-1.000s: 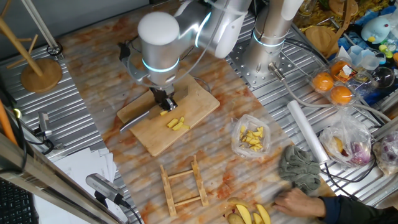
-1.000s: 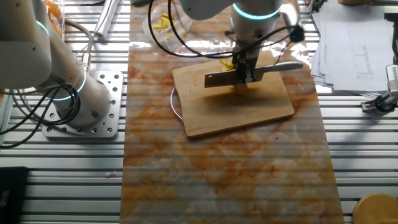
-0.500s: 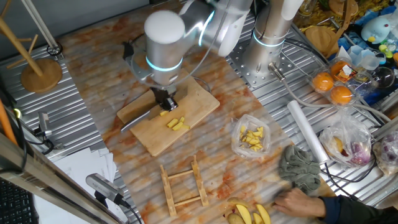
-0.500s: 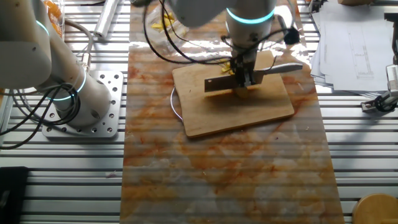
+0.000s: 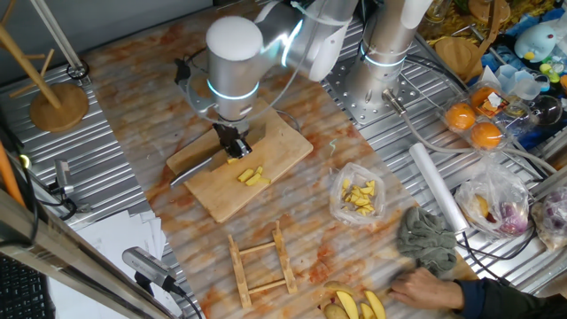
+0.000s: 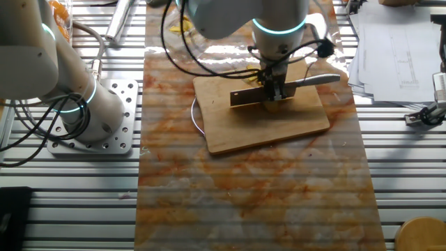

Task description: Chop the potatoes

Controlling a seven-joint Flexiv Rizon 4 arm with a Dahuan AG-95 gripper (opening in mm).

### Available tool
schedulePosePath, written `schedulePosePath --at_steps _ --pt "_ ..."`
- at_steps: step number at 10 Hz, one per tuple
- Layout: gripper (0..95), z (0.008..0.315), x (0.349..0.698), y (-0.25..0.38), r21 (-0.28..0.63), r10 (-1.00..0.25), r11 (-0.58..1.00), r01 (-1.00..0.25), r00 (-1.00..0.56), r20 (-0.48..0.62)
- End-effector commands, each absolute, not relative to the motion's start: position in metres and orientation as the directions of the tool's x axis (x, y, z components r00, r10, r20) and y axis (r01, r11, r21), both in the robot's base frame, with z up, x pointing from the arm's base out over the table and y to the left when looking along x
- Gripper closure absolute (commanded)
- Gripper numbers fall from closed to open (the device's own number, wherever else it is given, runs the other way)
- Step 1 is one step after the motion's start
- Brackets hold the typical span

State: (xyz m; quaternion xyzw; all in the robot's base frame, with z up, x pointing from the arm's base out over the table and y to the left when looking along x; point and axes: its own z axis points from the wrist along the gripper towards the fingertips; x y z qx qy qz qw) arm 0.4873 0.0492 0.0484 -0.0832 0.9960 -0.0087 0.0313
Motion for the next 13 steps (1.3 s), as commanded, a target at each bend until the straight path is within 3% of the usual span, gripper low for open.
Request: schedulePosePath --at_steps 1,13 --pt "95.0 0.060 0.481 0.048 -0.042 -0.169 0.985 -0.167 -0.983 -0.064" --pt "95.0 0.058 0.491 0.033 -0.038 -0.163 0.986 -0.161 -0.984 -0.066"
